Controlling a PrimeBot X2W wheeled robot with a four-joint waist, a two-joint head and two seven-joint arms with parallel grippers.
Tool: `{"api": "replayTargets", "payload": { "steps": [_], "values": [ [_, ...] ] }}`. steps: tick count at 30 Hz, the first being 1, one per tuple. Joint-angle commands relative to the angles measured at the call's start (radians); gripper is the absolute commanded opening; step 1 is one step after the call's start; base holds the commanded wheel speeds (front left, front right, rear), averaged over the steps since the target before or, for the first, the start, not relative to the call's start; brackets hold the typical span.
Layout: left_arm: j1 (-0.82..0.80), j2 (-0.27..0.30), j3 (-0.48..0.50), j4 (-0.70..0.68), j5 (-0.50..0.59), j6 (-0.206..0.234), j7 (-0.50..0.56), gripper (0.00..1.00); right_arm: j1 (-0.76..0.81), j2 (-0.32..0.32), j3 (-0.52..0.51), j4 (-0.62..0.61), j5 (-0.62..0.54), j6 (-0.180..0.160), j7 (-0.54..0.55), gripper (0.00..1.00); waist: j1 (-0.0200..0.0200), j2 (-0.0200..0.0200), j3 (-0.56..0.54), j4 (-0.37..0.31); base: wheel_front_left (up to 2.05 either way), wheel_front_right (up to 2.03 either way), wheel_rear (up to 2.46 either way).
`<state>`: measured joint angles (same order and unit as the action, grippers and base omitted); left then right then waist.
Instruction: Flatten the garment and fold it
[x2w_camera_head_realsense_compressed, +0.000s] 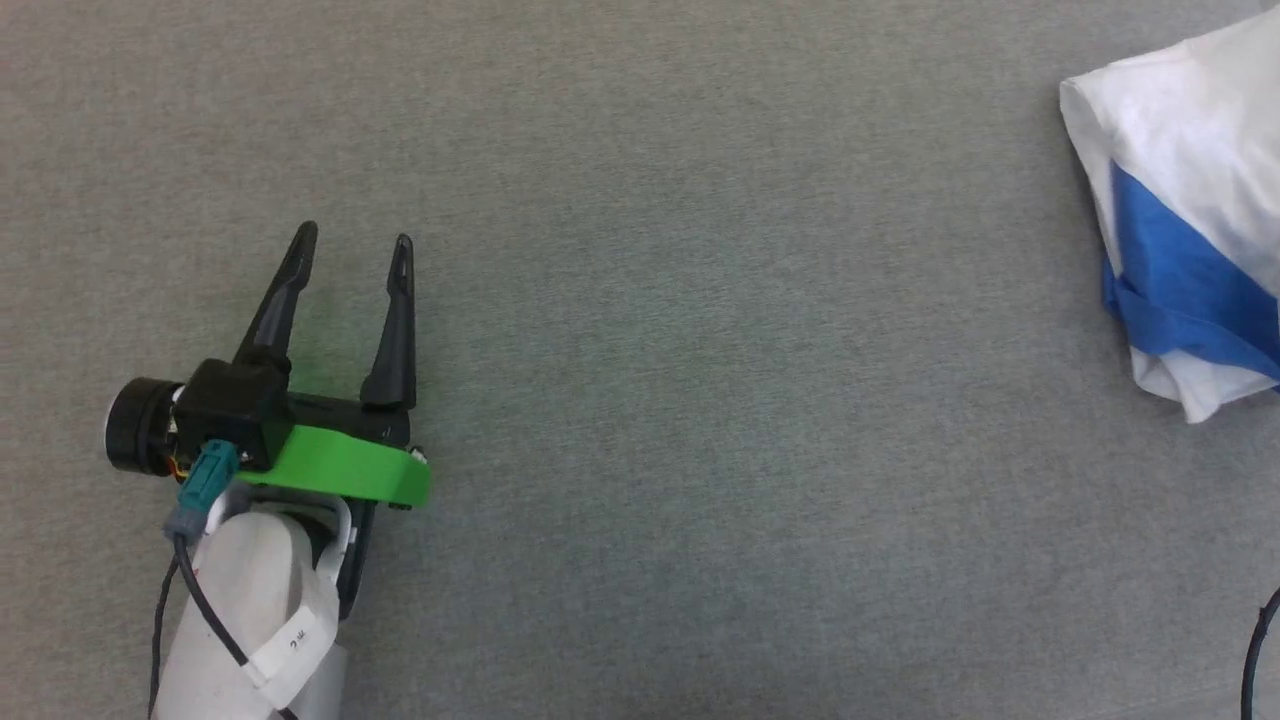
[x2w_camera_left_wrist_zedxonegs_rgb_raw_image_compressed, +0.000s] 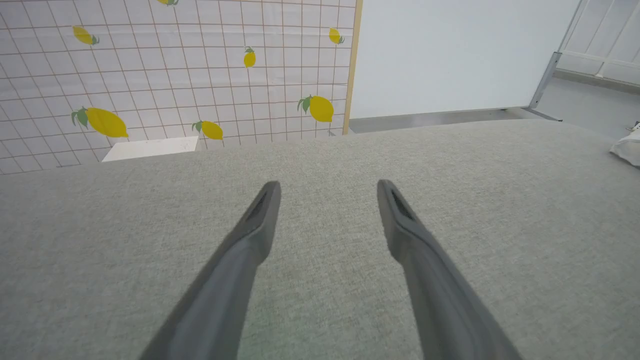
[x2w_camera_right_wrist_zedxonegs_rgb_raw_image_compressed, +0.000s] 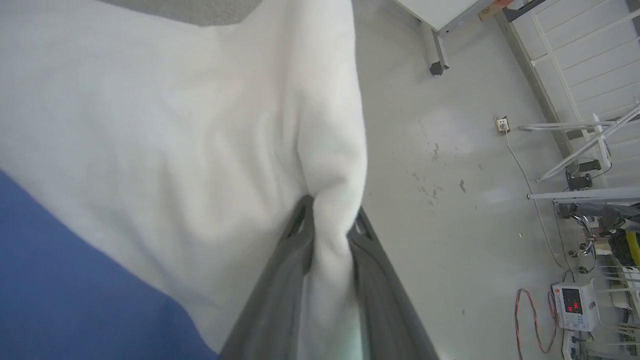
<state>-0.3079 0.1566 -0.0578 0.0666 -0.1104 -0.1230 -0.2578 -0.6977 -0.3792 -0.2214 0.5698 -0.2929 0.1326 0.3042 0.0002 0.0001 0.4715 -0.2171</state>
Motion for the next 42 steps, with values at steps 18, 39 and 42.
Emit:
{"api": "replayTargets", "payload": {
  "steps": [18, 39, 42],
  "values": [
    [0.106, -0.081, -0.008, 0.073, -0.051, 0.011, -0.004, 1.00, 0.234, 0.083, -0.028, -0.171, 0.219, -0.002, -0.248, 1.00, -0.0002, -0.0001, -0.343, 0.168, 0.00, 0.00, 0.00],
    [0.194, -0.100, -0.024, 0.160, -0.058, 0.031, -0.004, 1.00, 0.739, 0.322, 0.120, -0.635, 0.372, -0.002, -0.426, 1.00, -0.0002, -0.0001, -0.480, 0.278, 0.00, 0.00, 0.00],
    [0.204, -0.101, -0.028, 0.165, -0.061, 0.032, -0.004, 1.00, 0.771, 0.327, 0.129, -0.636, 0.379, -0.002, -0.435, 1.00, -0.0002, -0.0001, -0.485, 0.280, 0.00, 0.00, 0.00]
  ]
}}
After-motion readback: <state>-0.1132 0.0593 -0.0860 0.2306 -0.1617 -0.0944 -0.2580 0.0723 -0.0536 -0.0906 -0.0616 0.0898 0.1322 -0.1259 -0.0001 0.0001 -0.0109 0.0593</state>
